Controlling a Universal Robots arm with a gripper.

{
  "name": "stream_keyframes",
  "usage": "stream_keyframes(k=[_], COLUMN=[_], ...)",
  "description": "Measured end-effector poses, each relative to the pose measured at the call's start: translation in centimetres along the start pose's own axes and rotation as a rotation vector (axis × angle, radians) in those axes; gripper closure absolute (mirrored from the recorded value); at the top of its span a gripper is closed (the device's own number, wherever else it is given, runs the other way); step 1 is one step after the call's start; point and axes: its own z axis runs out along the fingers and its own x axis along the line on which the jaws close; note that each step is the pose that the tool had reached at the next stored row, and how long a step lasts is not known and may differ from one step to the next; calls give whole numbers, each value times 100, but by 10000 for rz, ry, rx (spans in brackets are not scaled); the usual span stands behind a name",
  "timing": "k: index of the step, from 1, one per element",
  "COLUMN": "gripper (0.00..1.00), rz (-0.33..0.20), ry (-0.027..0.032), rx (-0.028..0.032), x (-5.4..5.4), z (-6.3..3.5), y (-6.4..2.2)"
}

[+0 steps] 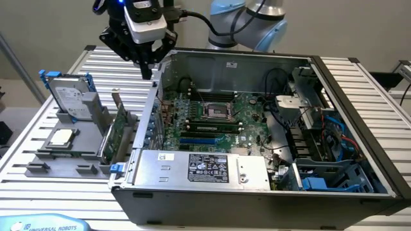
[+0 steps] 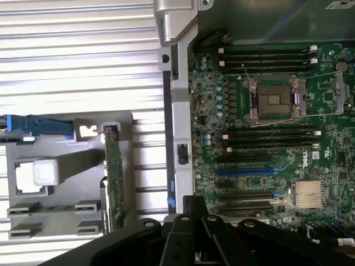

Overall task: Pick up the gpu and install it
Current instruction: 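Reach for the gpu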

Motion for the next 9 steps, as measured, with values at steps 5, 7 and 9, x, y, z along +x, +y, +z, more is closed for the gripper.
stream_keyframes(k=[5, 7, 9], gripper=[89, 89, 89], rz=[0, 0, 0], ry=[0, 0, 0], rx=[0, 0, 1], x=[224, 314, 404], z=[-1, 0, 3], y=[-60, -82, -102])
